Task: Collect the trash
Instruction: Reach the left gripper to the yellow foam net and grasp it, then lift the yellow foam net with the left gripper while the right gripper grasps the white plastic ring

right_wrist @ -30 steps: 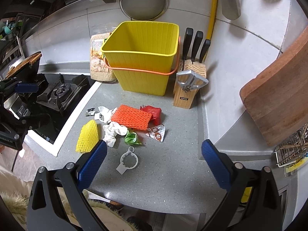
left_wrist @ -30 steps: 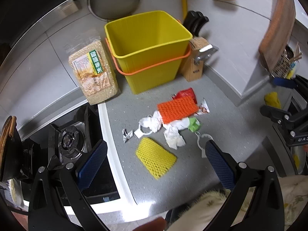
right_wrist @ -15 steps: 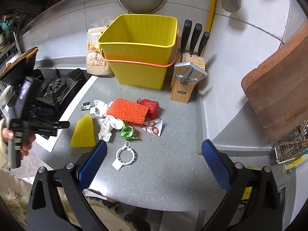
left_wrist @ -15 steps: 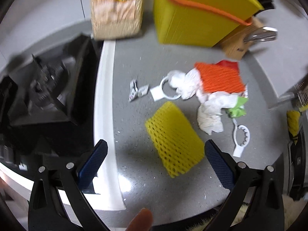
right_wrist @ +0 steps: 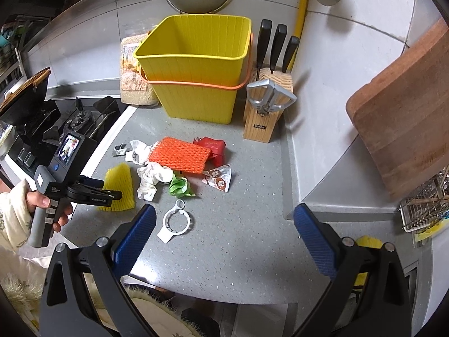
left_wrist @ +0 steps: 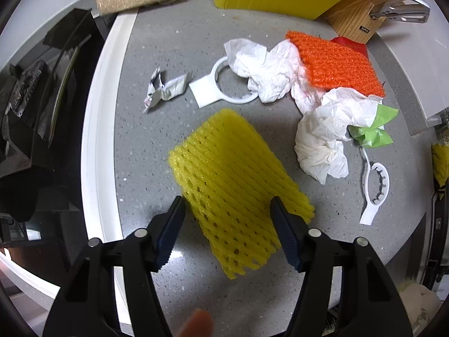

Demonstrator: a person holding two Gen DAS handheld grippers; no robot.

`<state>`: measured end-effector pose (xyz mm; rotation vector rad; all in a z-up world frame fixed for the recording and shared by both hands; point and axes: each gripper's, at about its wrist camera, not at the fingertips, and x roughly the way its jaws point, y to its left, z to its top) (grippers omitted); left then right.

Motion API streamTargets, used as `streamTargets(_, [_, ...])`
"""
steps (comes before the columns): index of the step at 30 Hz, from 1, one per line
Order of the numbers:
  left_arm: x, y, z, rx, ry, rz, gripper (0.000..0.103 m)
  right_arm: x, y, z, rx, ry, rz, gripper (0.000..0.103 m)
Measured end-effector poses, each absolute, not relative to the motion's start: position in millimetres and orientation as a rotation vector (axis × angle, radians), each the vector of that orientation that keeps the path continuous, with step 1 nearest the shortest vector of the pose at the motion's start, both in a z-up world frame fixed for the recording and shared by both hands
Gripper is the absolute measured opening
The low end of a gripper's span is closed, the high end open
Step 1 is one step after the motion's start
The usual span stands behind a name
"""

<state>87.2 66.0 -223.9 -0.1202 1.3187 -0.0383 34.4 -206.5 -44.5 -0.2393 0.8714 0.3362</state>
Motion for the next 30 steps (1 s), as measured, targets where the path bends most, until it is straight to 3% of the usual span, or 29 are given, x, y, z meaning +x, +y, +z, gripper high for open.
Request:
streamTargets(5, [79, 65, -223, -0.101, 1.289, -0.077, 0.045, 35, -202, -53, -0.255, 0.871, 0.35, 0.096])
streamTargets(8, [72, 67, -222, -0.121, 1.305, -0.06, 0.032, 34, -195, -60, -0.279, 0.879, 0.386, 0.096])
streamTargets(9, [70, 68, -223, -0.138, 1.316, -0.059, 0.021, 34, -193, -63, -0.285, 0.891, 0.403, 0.096])
streamTargets(10, [70, 67, -222, -0.151, 1.329, -0.061, 0.018, 34, -190, -66, -0.291, 0.91, 0.419, 0.096])
streamTargets(16, [58, 70, -216, -0.224, 1.287, -0.132, 0.013, 36, -183, -83, -0.287, 0.962, 0.468, 0.091])
streamTargets(21, [58, 77, -198, -0.224, 1.243, -0.14, 0.012, 45, -190, -109, -0.206, 1.048, 0.504, 0.054])
streamTargets(28, [56, 76, -174, -0.212, 1.179, -0.129, 0.012, 66, -180, -164, -0.132, 1.171, 0.558, 0.043])
streamTargets(30, [53, 72, -170, -0.183, 1.166, -0.132, 0.012, 73, -171, -180, -0.123, 1.202, 0.579, 0.033])
